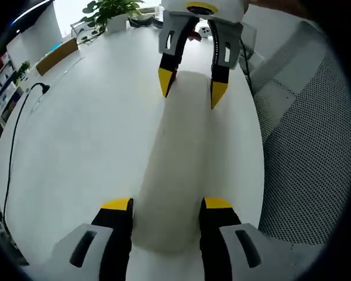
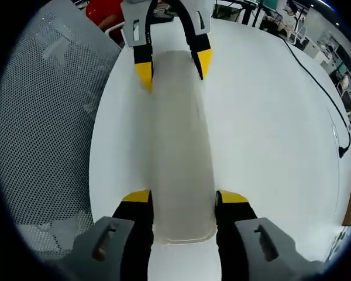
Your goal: Arrange the utensils inside the cutlery case until each visible utensil rests in its matching compartment.
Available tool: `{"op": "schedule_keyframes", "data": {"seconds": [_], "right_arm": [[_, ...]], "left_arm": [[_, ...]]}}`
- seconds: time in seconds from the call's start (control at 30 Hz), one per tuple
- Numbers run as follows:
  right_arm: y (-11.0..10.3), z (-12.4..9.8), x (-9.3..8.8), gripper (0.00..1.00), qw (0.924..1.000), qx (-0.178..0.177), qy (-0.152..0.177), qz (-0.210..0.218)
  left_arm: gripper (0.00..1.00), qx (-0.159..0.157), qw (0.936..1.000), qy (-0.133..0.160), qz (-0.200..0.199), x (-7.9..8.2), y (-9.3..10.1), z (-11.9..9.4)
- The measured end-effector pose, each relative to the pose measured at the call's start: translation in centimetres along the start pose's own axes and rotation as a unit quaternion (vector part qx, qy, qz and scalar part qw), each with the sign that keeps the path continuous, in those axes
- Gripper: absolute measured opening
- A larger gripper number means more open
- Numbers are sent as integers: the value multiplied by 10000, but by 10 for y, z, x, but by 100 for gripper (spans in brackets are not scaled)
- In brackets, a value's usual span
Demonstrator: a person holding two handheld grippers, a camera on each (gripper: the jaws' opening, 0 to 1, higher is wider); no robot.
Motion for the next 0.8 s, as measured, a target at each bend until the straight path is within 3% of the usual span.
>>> {"op": "schedule_keyframes", "data": {"seconds": [0.2,0.8], "right_arm": [[-13,0,0,40,9999,30,-118,-65],[-53,-2,-5,40,9998,3,-180,33]], "left_arm": [[46,28,10000,29,-39,-5,16,-2],[45,-43,9997,-235,99,-6,51,-5]]}}
Point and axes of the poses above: the point that each gripper's makers call its tool centre point, and the gripper's own axes: z roughly forward along the fingers, y roughly to its right, x roughly out of its top, the point moved 3 cm from there along -z, roughly backward along the fingers, and after that the axes turned 1 degree about -z, right-handed, at the moved point
